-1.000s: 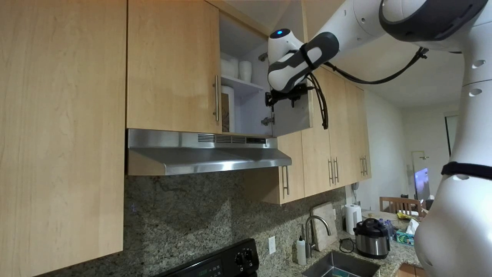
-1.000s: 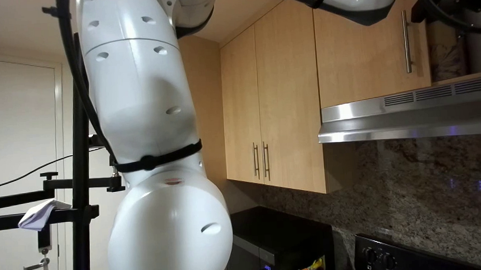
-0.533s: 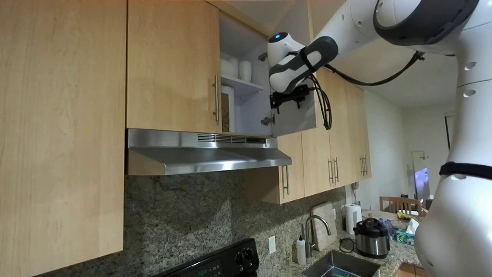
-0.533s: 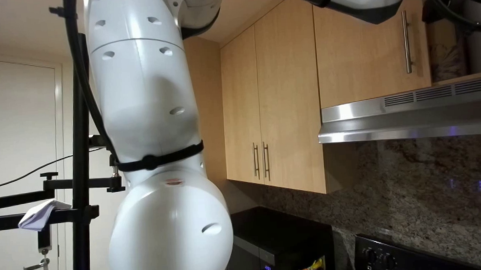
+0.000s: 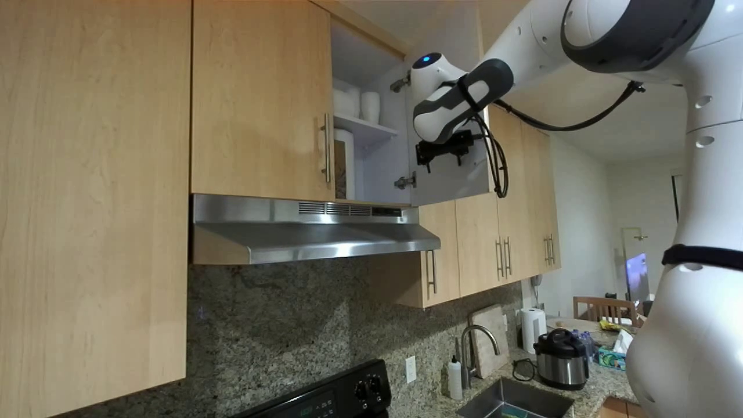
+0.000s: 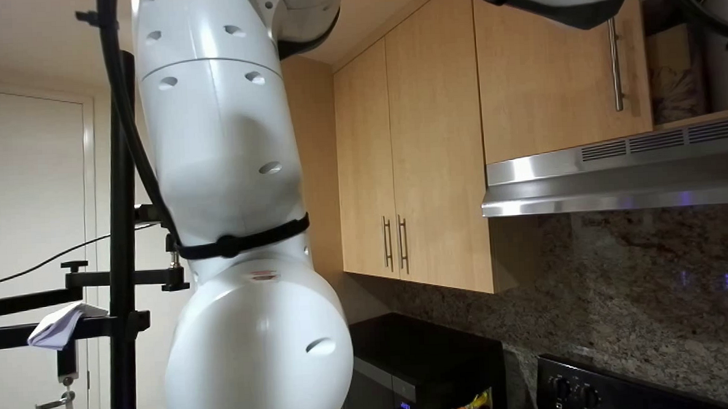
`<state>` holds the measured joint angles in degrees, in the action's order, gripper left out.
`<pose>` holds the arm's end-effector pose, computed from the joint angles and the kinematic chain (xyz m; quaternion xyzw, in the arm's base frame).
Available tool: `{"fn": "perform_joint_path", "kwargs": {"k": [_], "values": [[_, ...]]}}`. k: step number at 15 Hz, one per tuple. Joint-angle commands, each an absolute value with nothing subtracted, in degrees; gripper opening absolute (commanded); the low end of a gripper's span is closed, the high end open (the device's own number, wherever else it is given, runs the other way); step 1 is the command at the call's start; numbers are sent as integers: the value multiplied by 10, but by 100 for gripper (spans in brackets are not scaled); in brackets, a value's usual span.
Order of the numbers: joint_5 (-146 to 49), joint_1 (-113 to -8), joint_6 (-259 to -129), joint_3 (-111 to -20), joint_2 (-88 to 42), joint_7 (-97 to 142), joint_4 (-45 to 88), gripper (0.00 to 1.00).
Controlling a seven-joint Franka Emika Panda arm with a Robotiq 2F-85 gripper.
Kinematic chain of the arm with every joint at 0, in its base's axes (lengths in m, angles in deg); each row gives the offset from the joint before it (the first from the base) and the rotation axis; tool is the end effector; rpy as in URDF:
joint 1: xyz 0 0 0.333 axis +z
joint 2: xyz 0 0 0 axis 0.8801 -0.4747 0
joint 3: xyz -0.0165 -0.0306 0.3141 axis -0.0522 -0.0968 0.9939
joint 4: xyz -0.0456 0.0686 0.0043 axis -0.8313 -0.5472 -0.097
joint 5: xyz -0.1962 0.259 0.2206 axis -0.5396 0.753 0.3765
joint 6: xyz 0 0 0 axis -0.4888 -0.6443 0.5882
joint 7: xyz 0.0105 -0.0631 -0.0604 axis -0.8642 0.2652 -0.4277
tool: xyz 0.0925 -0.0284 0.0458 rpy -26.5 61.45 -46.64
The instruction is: Open the right door of the cabinet above the stove
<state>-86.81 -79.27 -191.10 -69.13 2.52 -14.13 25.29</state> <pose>0.4901 -0.2516 0.7481 0.7920 -0.3778 0.3951 0.2718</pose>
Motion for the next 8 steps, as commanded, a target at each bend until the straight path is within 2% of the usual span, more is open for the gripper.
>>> {"fn": "perform_joint_path", "kwargs": {"k": [1,8], "values": [[-857,-787,-1907,-707,42,-149,260,100],[-782,-786,-1920,-729,74,-87,277,100]]}}
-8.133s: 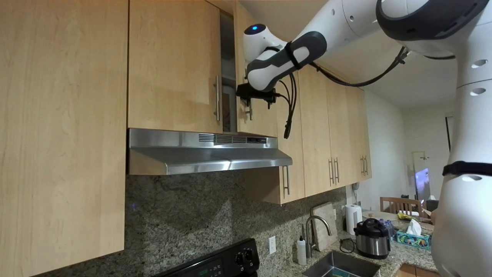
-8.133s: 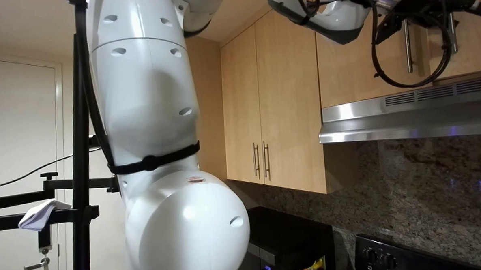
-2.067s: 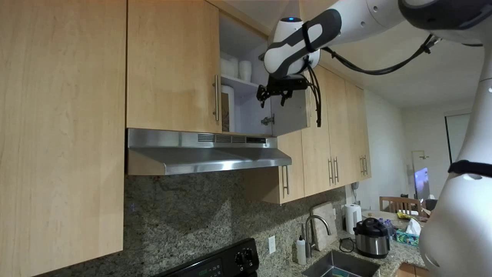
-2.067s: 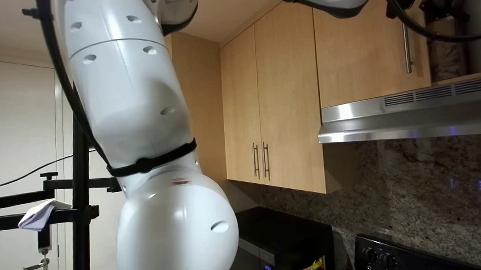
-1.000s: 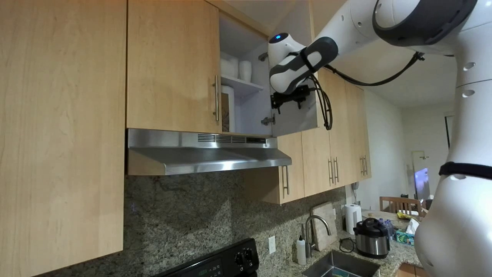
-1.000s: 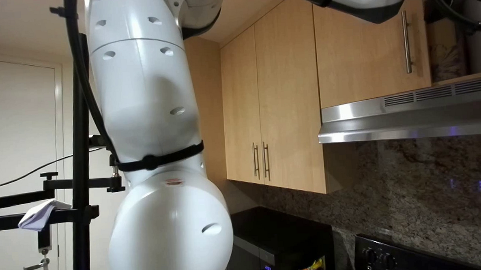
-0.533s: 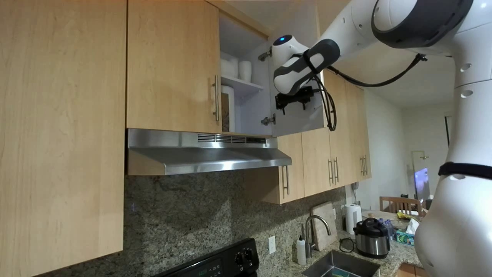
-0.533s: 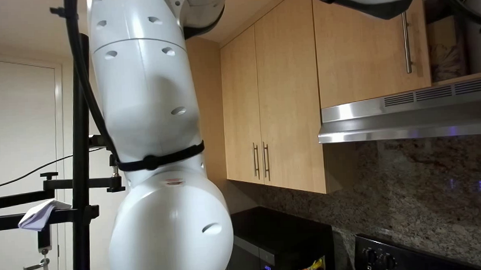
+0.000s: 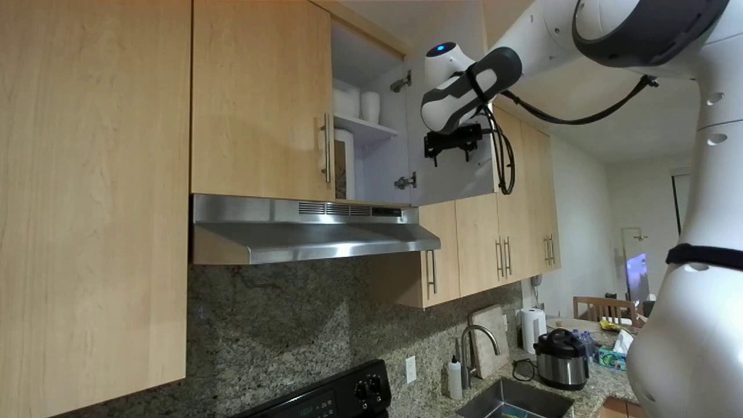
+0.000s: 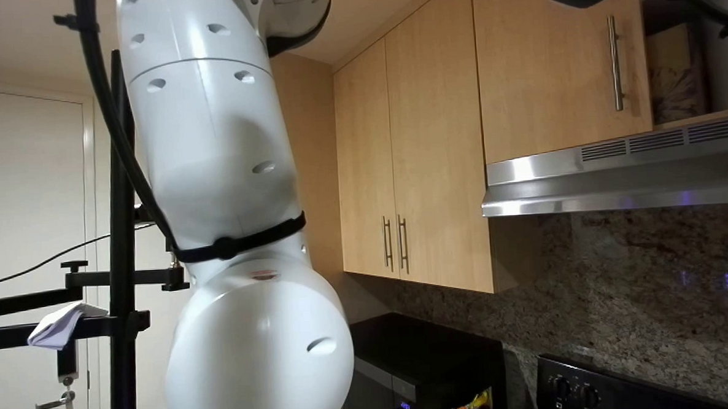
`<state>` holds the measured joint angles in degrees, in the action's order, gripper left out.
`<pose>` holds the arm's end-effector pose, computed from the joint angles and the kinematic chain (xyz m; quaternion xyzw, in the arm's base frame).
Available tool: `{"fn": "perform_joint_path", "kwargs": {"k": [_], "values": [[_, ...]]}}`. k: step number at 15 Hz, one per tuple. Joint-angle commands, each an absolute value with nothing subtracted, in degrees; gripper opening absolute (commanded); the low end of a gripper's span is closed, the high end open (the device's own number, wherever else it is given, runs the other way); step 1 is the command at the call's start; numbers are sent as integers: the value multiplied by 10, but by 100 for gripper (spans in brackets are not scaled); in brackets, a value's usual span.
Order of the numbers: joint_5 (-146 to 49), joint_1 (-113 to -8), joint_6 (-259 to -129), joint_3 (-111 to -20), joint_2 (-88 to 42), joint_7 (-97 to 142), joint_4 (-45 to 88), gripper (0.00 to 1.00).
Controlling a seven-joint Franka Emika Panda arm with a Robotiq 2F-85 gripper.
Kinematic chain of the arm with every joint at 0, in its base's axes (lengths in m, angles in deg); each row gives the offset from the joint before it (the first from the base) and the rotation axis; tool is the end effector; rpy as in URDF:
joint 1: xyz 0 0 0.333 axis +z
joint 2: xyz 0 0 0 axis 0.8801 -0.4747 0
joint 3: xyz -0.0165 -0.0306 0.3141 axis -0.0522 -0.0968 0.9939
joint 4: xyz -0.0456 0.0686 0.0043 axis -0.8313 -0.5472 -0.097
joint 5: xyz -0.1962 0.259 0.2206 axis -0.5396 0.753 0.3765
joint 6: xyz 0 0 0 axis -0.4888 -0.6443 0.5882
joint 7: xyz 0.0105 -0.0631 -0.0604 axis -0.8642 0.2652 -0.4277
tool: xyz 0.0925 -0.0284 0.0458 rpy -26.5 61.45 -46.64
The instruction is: Open the right door of the cabinet above the stove
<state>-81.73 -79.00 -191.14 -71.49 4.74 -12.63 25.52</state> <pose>0.4654 -0.2654 0.7649 0.7862 -0.4039 0.4025 0.2382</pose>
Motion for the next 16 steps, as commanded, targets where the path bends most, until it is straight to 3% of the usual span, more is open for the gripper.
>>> {"fn": "perform_joint_path", "kwargs": {"k": [1,16], "values": [[-771,-788,-1918,-732,76,-81,275,100],[-633,-805,-1912,-786,89,58,264,100]]}}
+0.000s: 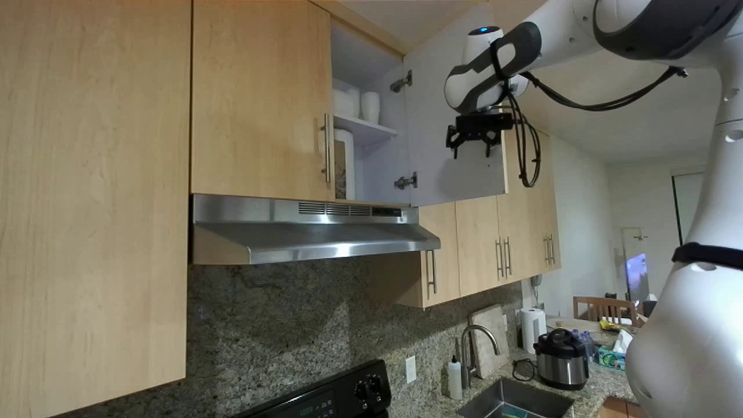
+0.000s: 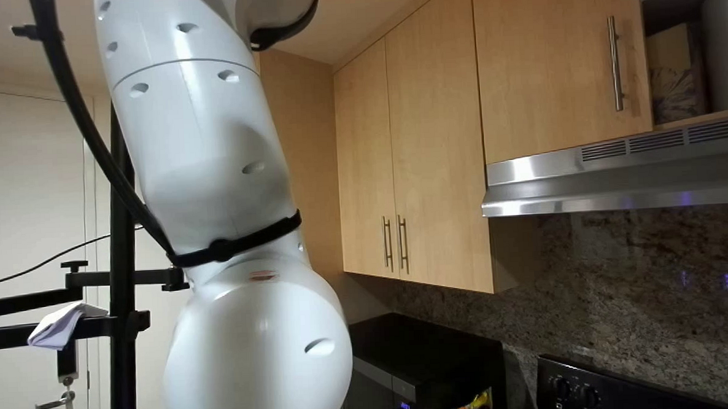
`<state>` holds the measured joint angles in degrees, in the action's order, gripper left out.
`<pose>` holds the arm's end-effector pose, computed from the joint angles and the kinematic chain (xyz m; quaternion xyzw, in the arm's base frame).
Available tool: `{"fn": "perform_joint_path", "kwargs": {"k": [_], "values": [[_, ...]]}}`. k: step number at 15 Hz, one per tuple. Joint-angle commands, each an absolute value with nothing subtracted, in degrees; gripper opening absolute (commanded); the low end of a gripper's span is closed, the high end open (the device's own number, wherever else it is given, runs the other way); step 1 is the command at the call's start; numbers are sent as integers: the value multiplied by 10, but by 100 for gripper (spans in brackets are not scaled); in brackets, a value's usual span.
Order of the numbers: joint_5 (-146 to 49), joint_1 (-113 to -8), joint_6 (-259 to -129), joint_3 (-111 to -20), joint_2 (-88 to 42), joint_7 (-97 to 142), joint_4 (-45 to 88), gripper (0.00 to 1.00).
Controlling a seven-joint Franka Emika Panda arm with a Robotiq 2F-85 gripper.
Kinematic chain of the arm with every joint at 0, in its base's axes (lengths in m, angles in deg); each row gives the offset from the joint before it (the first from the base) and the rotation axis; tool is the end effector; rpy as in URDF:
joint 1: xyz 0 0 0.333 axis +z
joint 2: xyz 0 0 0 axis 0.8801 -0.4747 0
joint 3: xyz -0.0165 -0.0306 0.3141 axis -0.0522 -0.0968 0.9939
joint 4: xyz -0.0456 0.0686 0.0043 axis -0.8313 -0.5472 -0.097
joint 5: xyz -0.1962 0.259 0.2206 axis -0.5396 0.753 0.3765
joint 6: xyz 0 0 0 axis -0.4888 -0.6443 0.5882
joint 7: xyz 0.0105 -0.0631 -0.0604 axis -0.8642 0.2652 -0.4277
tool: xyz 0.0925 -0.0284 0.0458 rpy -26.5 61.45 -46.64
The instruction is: Open the right door of the cabinet above the stove
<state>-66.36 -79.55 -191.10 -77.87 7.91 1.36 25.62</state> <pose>0.4075 -0.3156 0.7857 0.8036 -0.4096 0.3966 0.1708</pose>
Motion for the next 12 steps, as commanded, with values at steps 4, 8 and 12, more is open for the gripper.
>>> {"fn": "perform_joint_path", "kwargs": {"k": [4,8,12], "values": [[-599,-805,-1911,-806,88,100,260,100],[-573,-806,-1909,-822,85,136,254,100],[-547,-804,-1901,-837,82,172,249,100]]}}
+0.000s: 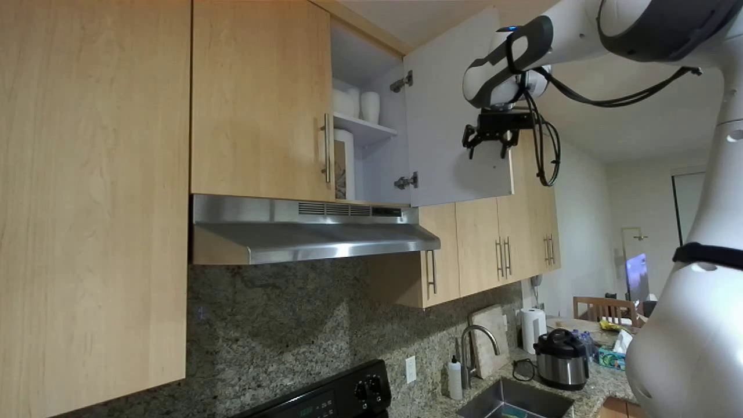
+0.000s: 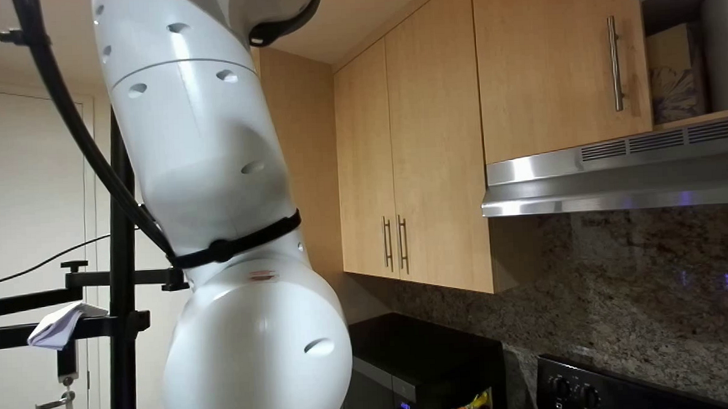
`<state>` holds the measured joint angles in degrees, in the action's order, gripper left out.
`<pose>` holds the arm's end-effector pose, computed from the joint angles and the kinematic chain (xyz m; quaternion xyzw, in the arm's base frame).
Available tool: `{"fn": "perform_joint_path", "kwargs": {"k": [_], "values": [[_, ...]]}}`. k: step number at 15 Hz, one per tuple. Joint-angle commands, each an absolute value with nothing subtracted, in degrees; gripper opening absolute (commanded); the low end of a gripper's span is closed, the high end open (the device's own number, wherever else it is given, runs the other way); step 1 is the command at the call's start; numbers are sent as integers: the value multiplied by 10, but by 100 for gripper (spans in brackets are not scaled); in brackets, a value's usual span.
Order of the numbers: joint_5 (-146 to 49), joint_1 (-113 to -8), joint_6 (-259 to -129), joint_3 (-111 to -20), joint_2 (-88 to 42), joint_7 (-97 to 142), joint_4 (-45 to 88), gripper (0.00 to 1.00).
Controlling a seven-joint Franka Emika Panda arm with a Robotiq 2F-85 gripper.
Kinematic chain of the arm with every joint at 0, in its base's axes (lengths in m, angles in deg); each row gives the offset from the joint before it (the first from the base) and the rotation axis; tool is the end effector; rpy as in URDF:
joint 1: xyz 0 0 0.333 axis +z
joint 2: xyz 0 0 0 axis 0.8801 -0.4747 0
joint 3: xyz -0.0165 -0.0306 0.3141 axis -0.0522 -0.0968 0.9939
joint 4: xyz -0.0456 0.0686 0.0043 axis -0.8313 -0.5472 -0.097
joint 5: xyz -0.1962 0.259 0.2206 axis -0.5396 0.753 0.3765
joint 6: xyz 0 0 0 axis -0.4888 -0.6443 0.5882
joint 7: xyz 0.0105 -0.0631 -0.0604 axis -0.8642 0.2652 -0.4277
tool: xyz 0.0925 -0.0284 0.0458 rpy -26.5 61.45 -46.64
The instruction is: Open the right door of the cabinet above the stove
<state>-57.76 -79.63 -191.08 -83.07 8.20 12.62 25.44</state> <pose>0.3737 -0.3569 0.7845 0.8197 -0.3936 0.3894 0.1466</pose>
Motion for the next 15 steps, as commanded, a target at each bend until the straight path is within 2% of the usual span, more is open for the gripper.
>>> {"fn": "perform_joint_path", "kwargs": {"k": [1,8,15], "values": [[-541,-804,-1900,-839,82,179,249,100],[-532,-803,-1881,-833,112,183,257,100],[-561,-797,-1858,-777,145,161,271,100]]}}
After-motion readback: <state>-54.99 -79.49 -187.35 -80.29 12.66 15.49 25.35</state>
